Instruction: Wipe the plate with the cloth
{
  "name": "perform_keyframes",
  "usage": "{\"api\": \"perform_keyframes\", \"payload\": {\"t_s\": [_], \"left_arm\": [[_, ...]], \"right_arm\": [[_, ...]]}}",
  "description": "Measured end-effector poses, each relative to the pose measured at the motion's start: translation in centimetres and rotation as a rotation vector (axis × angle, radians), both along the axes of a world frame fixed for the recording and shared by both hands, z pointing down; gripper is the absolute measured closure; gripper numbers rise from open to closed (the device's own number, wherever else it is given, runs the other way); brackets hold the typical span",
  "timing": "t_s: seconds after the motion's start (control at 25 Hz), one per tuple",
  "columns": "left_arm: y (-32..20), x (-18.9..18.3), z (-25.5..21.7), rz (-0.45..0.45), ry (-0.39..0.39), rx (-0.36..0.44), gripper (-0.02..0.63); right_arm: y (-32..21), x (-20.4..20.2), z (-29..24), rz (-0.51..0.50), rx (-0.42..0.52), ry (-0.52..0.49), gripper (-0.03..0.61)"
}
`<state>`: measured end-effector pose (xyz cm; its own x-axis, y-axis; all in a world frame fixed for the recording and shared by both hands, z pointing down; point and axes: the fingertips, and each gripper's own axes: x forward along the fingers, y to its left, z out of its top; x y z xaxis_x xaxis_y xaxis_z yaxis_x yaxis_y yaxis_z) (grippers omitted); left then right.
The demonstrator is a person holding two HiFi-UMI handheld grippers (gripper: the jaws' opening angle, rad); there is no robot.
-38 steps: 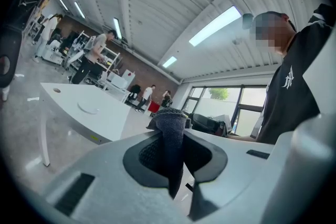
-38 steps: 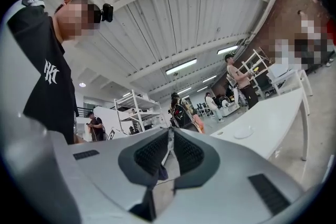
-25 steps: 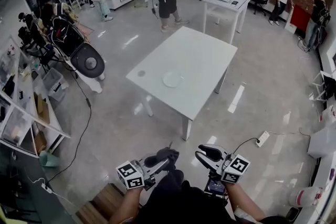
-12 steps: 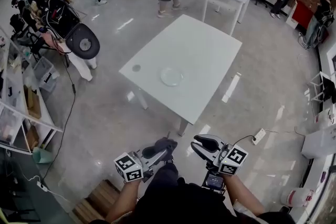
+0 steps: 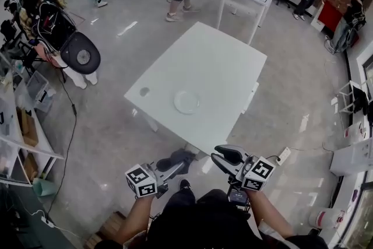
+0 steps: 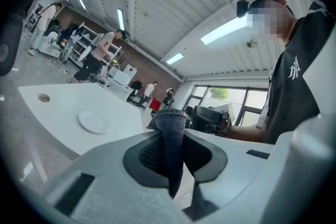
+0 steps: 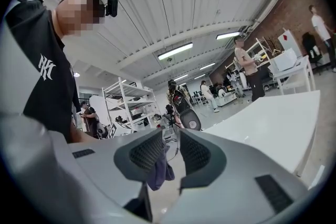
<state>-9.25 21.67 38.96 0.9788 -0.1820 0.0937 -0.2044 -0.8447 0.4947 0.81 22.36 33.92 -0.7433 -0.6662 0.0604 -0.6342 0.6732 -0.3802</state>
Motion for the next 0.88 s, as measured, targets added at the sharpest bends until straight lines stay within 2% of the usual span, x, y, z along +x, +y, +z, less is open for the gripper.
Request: {"api": "perform_keyframes", "payload": {"t_s": [0.2, 0.36, 0.72, 0.88], "left_arm": [[-3.2, 1.7, 0.5, -0.009, 0.008, -0.019, 0.563], [-5.5, 2.5, 1.8, -0.034, -0.022, -0.042, 0.563], [-14.8, 7.4, 3.9, -0.197, -0.063, -0.107, 0.563], [-19.2, 9.5, 4.6, -0.261, -0.088, -0.111, 0.563]], "right_arm": [[-2.8, 2.0, 0.7, 0.003, -0.019, 0.002, 0.499], [-5.8, 3.3, 2.4, -0.03, -0.051, -0.016, 0.499], [-17.1, 7.7, 5.7, -0.221, -0.143, -0.065, 0.489], [-22.3, 10.6, 8.0, -0.25, -0.218, -0.058, 0.48]]}}
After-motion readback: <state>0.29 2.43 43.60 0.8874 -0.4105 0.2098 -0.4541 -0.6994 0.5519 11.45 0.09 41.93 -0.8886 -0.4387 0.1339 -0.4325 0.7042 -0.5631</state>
